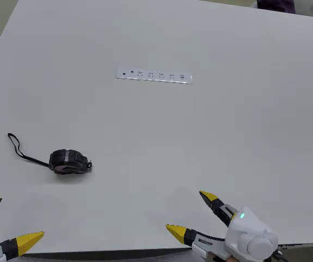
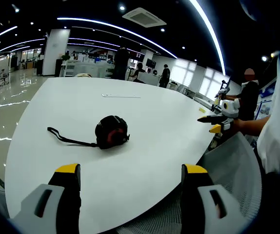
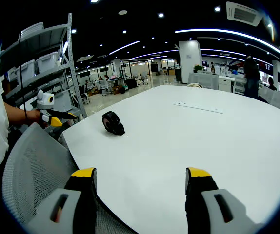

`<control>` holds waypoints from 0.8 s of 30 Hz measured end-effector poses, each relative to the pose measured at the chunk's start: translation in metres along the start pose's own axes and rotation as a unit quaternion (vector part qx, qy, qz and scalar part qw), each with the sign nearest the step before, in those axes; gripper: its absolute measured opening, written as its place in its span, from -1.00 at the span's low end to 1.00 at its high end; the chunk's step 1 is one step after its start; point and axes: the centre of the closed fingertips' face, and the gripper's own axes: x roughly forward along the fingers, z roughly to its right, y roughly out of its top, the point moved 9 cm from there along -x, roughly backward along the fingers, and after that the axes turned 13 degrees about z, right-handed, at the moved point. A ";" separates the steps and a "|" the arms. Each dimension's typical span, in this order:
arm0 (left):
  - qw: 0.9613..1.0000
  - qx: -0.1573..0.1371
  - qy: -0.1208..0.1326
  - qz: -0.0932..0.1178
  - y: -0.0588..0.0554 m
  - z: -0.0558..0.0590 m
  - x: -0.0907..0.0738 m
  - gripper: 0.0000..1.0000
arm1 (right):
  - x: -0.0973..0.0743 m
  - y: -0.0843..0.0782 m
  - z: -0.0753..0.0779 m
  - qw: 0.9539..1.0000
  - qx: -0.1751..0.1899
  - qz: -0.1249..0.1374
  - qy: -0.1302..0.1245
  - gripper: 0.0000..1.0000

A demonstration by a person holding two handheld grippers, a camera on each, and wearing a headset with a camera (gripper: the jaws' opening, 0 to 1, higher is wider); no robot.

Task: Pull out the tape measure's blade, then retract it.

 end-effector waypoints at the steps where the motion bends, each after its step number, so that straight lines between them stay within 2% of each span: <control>1: 1.000 0.000 0.000 0.000 0.000 0.000 0.000 0.67 | 0.000 0.000 0.000 1.000 0.001 0.001 0.000 0.50; 24: 1.000 0.002 -0.004 -0.003 -0.001 0.000 0.002 0.66 | -0.001 0.001 -0.001 1.000 0.002 0.001 -0.001 0.49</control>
